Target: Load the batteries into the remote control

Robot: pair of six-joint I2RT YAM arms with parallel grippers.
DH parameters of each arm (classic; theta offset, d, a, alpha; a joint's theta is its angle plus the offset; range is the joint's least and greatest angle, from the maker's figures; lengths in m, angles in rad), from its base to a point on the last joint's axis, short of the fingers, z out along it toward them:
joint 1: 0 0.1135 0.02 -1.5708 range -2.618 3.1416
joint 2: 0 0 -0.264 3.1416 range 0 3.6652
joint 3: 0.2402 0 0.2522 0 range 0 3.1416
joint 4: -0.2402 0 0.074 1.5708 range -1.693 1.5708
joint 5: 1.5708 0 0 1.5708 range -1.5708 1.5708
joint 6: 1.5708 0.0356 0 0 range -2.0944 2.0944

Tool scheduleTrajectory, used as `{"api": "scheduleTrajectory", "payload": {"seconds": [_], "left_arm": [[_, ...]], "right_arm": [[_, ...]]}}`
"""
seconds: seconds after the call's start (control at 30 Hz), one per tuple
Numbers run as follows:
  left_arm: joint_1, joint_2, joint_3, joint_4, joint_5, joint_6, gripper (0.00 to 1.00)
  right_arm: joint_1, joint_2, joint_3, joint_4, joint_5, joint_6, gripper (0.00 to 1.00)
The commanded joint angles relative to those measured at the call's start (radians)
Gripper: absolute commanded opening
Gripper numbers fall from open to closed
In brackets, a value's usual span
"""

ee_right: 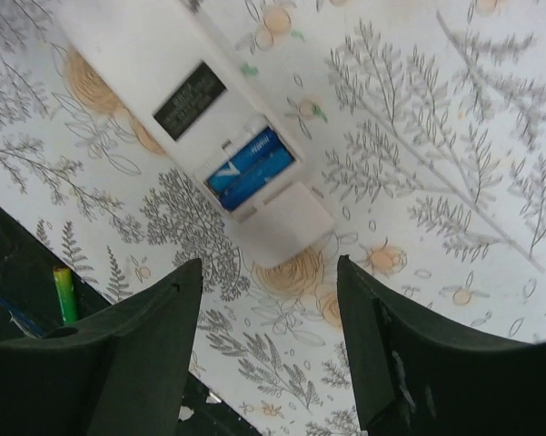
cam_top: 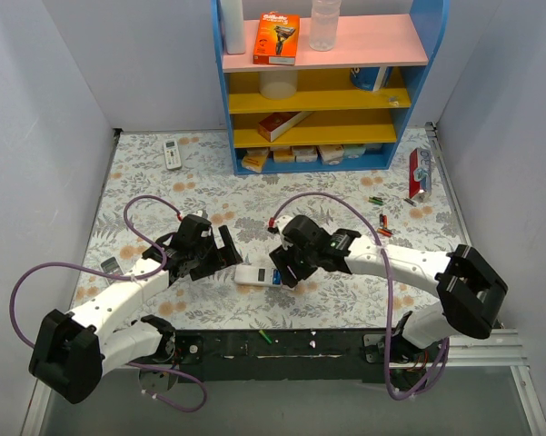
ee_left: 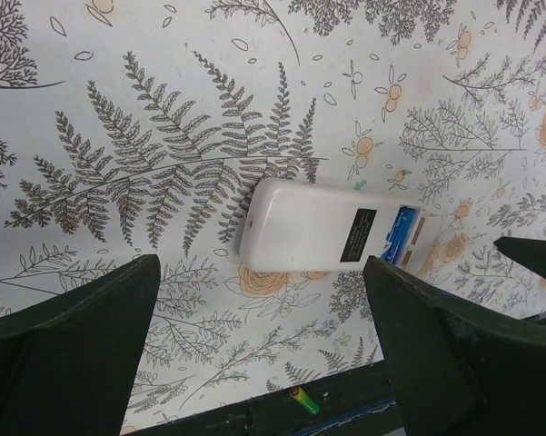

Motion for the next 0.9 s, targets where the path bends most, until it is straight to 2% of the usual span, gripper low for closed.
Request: {"api": "scheduleTrajectory", "payload": {"seconds": [0.0,0.07,0.1,0.23,0.33,0.43,0.63,0.87], "left_arm": [[-0.003,0.006,0.009,-0.009,0.013,0.012,0.96],[-0.003,0.008,0.007,-0.012,0.018,0.014,0.96],[-0.003,0.006,0.009,-0.017,0.018,0.015,0.96],[-0.002,-0.006,0.012,-0.034,0.017,0.017,0.96],[-0.003,-0.02,0.016,-0.047,0.013,0.015,0.96],[-0.003,-0.037,0.015,-0.063,0.012,0.008,0.96],[-0.003,-0.067,0.024,-0.098,-0.002,-0.002,0.96],[-0.003,-0.08,0.026,-0.112,-0.011,-0.011,0.96]], "right_arm": [[-0.004,-0.076,-0.096,0.055,-0.043,0.07,0.68],[-0.004,-0.115,-0.16,0.119,-0.042,-0.008,0.69],[-0.004,-0.131,-0.182,0.141,-0.037,-0.107,0.7],[-0.017,-0.201,-0.294,0.256,-0.025,-0.328,0.71],[-0.053,-0.218,-0.337,0.316,-0.093,-0.441,0.73],[-0.077,-0.202,-0.343,0.34,-0.173,-0.487,0.78],[-0.108,-0.142,-0.317,0.303,-0.284,-0.582,0.8],[-0.11,-0.085,-0.303,0.297,-0.287,-0.619,0.81]]}}
